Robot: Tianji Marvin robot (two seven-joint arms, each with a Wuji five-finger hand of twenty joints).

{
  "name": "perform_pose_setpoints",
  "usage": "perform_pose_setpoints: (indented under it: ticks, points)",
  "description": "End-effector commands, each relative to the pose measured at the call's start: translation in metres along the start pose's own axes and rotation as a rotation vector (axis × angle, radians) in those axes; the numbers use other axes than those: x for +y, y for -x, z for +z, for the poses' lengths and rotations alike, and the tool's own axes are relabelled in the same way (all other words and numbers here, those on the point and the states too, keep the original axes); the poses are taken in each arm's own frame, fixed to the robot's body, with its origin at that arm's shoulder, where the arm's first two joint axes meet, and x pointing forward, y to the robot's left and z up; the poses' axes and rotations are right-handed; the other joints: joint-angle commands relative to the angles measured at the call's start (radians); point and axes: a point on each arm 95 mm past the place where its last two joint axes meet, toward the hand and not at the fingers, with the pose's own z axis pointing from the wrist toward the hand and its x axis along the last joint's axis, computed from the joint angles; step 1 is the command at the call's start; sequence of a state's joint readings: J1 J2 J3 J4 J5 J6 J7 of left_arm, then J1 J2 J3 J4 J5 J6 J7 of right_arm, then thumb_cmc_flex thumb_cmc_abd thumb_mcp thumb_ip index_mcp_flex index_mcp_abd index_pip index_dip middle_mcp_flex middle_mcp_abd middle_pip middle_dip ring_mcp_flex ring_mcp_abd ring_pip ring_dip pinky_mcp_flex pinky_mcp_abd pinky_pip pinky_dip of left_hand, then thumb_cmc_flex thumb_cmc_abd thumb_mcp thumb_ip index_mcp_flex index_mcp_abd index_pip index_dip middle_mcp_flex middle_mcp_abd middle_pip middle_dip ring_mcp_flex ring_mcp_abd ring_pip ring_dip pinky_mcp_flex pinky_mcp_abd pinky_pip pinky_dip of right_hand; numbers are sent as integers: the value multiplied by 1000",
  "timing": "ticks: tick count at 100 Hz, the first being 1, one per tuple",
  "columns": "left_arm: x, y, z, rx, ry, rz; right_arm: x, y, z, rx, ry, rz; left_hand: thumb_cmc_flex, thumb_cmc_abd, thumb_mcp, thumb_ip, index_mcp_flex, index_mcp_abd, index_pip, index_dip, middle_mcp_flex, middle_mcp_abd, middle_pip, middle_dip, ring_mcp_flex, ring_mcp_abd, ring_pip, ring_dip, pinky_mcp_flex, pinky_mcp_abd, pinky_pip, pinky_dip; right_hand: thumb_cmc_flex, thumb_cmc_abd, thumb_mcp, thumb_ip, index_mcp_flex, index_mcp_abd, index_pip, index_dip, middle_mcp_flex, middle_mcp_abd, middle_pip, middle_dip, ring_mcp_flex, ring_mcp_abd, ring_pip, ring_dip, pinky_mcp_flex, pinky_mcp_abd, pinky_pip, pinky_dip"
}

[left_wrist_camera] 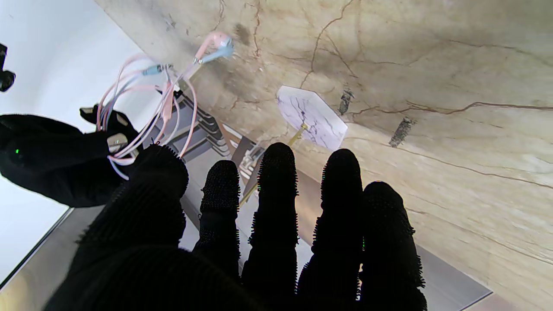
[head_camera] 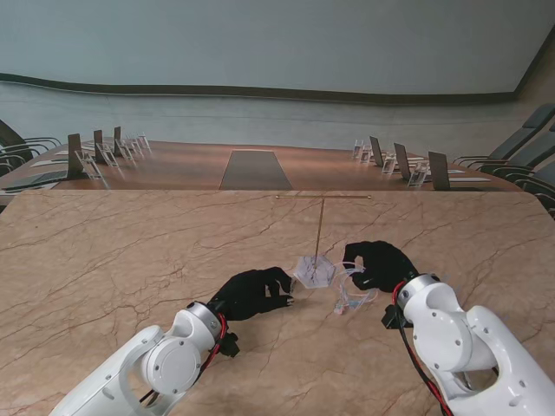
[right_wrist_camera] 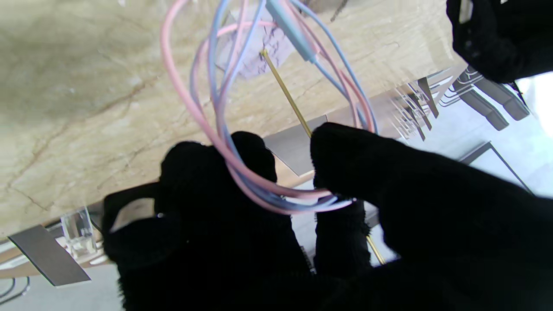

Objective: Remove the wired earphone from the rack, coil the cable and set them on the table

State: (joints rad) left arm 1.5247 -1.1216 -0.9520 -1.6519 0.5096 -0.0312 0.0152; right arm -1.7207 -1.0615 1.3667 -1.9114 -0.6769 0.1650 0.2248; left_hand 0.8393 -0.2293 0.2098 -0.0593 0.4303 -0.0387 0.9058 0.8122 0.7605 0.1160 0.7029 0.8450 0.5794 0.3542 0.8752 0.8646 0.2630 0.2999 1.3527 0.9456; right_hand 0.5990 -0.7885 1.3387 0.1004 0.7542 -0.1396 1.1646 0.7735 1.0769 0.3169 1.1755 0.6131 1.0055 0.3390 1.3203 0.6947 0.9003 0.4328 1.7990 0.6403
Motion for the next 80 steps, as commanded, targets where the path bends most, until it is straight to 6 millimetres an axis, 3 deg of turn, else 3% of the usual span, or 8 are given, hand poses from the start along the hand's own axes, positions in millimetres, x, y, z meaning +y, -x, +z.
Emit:
perform_pose_setpoints:
  ticks: [1,28,80]
  points:
    - [4,1,-3,-9,4,-5,-19,4,-2,-25,-48,12,28,17,-31,-3,15,-17,27,-11,22,8,-12,-5,6,-3,0,-8,-5,-8,9,3,24,37,45,-12,39,-34,119,13,-1,157,45,-1,34,163,91,10,53,-93,117,7]
    - [5,3,-4,-22,-3,-8,-51,2,-2,-62,-119,52,36,32,-51,0,22,-12,26,-16,27,13,-11,-7,8,2,2,-8,-3,-6,9,3,27,32,49,-17,40,-33,120,12,-5,161,46,-10,26,166,91,9,38,-89,109,11]
    - [3,6,-4,-31,-22,-17,-83,2,-10,-148,-219,76,52,51,-86,6,25,-3,9,-39,29,15,-10,-10,8,2,5,-12,-2,-4,8,1,38,25,56,-37,37,-12,127,-2,-1,175,49,-15,38,177,88,3,51,-74,109,19]
